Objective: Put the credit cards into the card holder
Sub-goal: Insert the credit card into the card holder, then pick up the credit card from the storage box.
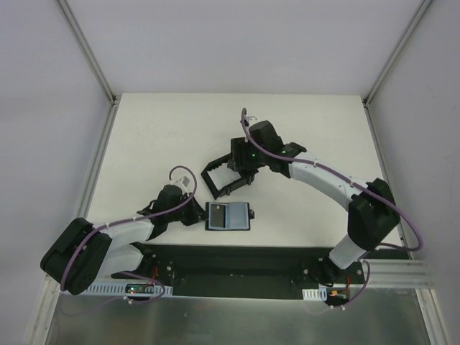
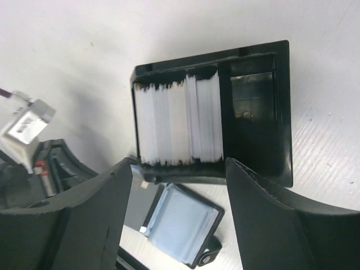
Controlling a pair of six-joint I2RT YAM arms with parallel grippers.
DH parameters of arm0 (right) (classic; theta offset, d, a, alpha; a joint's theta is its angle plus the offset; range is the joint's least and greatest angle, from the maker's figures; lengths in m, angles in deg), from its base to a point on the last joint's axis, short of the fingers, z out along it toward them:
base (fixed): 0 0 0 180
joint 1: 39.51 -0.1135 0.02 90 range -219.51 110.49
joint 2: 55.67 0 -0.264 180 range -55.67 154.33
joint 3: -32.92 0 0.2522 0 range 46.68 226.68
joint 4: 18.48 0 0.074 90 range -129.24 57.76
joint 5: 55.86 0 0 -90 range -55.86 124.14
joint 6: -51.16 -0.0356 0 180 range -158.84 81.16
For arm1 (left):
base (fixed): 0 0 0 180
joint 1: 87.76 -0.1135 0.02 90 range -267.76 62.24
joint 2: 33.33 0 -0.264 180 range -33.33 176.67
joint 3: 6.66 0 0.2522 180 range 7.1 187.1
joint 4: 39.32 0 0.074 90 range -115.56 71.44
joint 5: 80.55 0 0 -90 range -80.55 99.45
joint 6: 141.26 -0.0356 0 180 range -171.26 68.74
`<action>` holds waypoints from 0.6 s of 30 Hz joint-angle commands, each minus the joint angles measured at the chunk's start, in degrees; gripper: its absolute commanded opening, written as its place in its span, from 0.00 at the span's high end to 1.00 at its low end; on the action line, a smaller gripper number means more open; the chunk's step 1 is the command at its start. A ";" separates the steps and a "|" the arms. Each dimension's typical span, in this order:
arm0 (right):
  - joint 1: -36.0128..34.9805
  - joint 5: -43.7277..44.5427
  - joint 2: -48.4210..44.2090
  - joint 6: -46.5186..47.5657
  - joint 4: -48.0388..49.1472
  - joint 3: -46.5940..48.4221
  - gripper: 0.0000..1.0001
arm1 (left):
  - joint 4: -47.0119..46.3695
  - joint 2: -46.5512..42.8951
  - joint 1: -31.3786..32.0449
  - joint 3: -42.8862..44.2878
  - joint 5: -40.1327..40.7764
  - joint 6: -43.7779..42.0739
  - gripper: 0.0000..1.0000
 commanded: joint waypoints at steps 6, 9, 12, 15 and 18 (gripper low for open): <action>1.10 -4.16 12.06 7.82 -8.99 10.52 0.26 | 6.75 1.59 0.35 0.35 3.15 -2.89 1.00; 1.19 -4.16 14.52 8.79 -8.47 12.37 0.21 | 6.58 1.51 0.26 0.44 3.07 -2.89 1.00; 1.63 -5.38 17.33 9.23 -8.47 14.31 0.16 | 6.66 1.68 0.26 0.62 2.98 -3.15 1.00; 2.07 -6.44 20.49 9.05 -9.61 16.76 0.13 | 6.66 1.86 0.26 0.62 3.07 -3.06 1.00; 2.25 -6.62 22.17 9.05 -9.70 17.56 0.11 | 6.66 1.77 0.26 0.53 3.15 -3.15 1.00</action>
